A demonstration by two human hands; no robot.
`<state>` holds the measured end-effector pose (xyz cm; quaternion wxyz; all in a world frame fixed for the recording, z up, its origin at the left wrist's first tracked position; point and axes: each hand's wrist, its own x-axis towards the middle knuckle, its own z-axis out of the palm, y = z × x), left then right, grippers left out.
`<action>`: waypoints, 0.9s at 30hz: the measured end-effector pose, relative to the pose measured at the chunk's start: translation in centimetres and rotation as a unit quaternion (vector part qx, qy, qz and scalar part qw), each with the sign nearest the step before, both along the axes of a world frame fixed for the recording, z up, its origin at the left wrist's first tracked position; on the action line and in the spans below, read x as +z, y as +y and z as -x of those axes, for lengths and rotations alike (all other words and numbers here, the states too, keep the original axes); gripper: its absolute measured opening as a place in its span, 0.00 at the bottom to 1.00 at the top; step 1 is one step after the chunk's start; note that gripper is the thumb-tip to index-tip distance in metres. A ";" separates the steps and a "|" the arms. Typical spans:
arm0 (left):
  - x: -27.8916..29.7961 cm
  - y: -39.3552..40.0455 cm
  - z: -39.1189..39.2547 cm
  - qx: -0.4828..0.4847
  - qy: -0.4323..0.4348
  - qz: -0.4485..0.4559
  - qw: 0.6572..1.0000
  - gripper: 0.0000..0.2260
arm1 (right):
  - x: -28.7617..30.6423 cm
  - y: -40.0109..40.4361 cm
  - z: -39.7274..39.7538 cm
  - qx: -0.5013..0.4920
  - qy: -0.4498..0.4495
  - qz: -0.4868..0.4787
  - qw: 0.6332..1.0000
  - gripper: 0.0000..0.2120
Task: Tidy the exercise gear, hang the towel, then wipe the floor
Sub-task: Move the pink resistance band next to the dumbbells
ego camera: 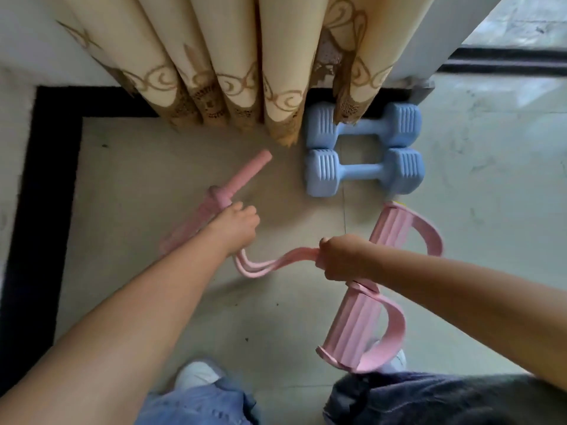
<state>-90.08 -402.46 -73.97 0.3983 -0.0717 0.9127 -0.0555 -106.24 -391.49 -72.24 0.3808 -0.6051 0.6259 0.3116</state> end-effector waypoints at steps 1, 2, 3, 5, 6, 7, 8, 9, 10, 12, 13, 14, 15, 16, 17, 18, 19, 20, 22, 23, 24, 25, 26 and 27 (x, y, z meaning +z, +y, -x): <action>-1.1 -0.8 0.2 -0.057 0.081 0.020 0.995 0.11 | -1.0 -0.1 0.0 -0.016 -0.006 0.005 1.000 0.15; -1.1 -1.5 0.8 -0.071 0.109 0.038 0.991 0.07 | -1.7 -0.1 -0.1 -0.028 -0.014 0.011 0.999 0.14; -1.7 -2.0 1.1 -0.092 0.140 0.049 0.985 0.04 | -2.3 0.0 -0.3 -0.036 -0.021 0.016 0.999 0.14; -3.8 -3.1 1.5 -0.129 0.166 0.085 0.974 0.04 | -3.4 0.4 -0.7 -0.044 -0.030 0.023 0.998 0.14; -4.7 -3.6 1.5 -0.140 0.170 0.095 0.971 0.03 | -4.0 0.7 -1.0 -0.048 -0.034 0.028 0.998 0.14; -4.1 -3.5 1.8 -0.146 0.173 0.102 0.969 0.03 | -4.5 0.9 -1.2 -0.064 -0.039 0.037 0.997 0.14; -3.4 -3.5 2.0 -0.141 0.172 0.109 0.969 0.03 | -4.8 1.2 -1.3 -0.092 -0.043 0.049 0.994 0.14; -3.3 -3.9 1.9 -0.142 0.189 0.104 0.966 0.03 | -5.1 1.4 -1.3 -0.123 -0.046 0.064 0.989 0.14; -3.0 -4.0 1.9 -0.102 0.198 0.099 0.970 0.07 | -5.3 1.6 -1.3 -0.147 -0.047 0.078 0.985 0.14; -3.5 -4.0 1.5 0.007 0.210 0.132 0.969 0.10 | -5.6 2.0 -1.3 -0.184 -0.045 0.097 0.977 0.14; -3.6 -3.7 1.2 0.064 0.225 0.141 0.962 0.11 | -5.7 2.1 -1.4 -0.195 -0.043 0.103 0.974 0.14; -3.8 -3.3 1.0 0.130 0.197 0.137 0.962 0.13 | -5.9 2.1 -1.6 -0.197 -0.043 0.107 0.974 0.14; -4.3 -2.8 0.5 0.182 0.165 0.127 0.961 0.16 | -6.1 2.1 -1.9 -0.194 -0.044 0.109 0.974 0.14; -5.0 -2.5 0.0 0.232 0.145 0.112 0.955 0.18 | -6.3 2.2 -2.2 -0.191 -0.045 0.109 0.975 0.14; -5.4 -2.3 -0.2 0.275 0.147 0.107 0.944 0.19 | -6.5 2.1 -2.5 -0.186 -0.048 0.107 0.975 0.14; -5.7 -2.2 -0.3 0.317 0.165 0.113 0.927 0.19 | -6.7 2.1 -2.8 -0.180 -0.051 0.107 0.977 0.14; -5.9 -2.4 -0.5 0.352 0.187 0.123 0.909 0.17 | -6.8 2.1 -3.1 -0.174 -0.053 0.107 0.977 0.14; -6.0 -2.7 -0.6 0.388 0.202 0.130 0.890 0.17 | -6.8 2.1 -3.2 -0.170 -0.054 0.107 0.978 0.14; -6.3 -3.5 -0.7 0.456 0.199 0.104 0.861 0.17 | -6.7 2.1 -3.2 -0.171 -0.050 0.110 0.978 0.14; -6.5 -4.0 -0.7 0.486 0.196 0.079 0.848 0.18 | -6.6 2.1 -3.1 -0.174 -0.047 0.112 0.977 0.14; -6.7 -4.4 -0.8 0.508 0.190 0.049 0.839 0.19 | -6.5 2.0 -3.0 -0.174 -0.043 0.115 0.977 0.14; -6.9 -4.7 -0.8 0.525 0.187 0.018 0.830 0.21 | -6.3 1.8 -2.8 -0.173 -0.038 0.117 0.977 0.14; -7.1 -5.0 -0.8 0.533 0.187 0.000 0.825 0.22 | -6.2 1.8 -2.7 -0.173 -0.034 0.123 0.977 0.14; -7.3 -5.3 -0.8 0.536 0.187 -0.007 0.823 0.22 | -6.2 1.6 -2.5 -0.175 -0.031 0.133 0.975 0.14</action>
